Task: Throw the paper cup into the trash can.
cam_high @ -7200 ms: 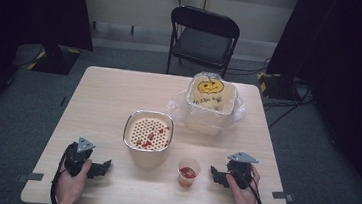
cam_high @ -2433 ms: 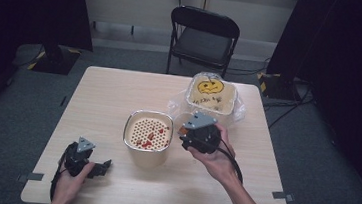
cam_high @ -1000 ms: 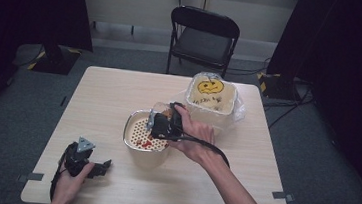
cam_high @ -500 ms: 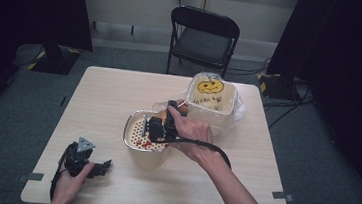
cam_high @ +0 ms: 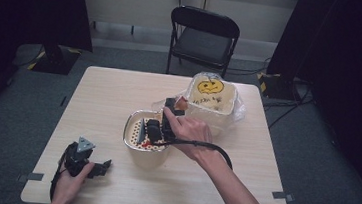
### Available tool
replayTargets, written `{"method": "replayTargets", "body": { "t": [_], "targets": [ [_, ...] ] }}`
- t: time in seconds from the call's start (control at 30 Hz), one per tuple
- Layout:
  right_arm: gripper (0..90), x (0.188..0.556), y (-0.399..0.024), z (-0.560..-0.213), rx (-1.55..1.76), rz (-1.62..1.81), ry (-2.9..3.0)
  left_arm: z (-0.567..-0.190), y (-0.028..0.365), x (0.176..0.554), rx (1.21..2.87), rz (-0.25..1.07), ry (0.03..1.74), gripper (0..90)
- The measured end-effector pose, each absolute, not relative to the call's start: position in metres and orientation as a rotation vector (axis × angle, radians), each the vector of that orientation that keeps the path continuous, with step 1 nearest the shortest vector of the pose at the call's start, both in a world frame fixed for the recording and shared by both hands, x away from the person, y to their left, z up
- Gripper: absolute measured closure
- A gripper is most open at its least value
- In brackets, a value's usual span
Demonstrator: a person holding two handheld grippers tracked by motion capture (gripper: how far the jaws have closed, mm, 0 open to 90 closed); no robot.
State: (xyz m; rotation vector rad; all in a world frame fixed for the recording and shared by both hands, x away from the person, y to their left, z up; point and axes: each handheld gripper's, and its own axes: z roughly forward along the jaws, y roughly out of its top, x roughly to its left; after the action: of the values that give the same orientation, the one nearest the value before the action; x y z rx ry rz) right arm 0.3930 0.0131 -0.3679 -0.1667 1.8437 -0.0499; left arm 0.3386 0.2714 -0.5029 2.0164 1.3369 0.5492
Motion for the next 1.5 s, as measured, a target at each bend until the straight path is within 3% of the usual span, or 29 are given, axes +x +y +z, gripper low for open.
{"method": "replayTargets", "body": {
  "t": [1.5],
  "targets": [
    [49.8,0.39,0.006,-0.387,-0.453,-0.352,1.488,-0.503,0.271,0.339,2.017,0.55,1.337,0.0]
  ]
}}
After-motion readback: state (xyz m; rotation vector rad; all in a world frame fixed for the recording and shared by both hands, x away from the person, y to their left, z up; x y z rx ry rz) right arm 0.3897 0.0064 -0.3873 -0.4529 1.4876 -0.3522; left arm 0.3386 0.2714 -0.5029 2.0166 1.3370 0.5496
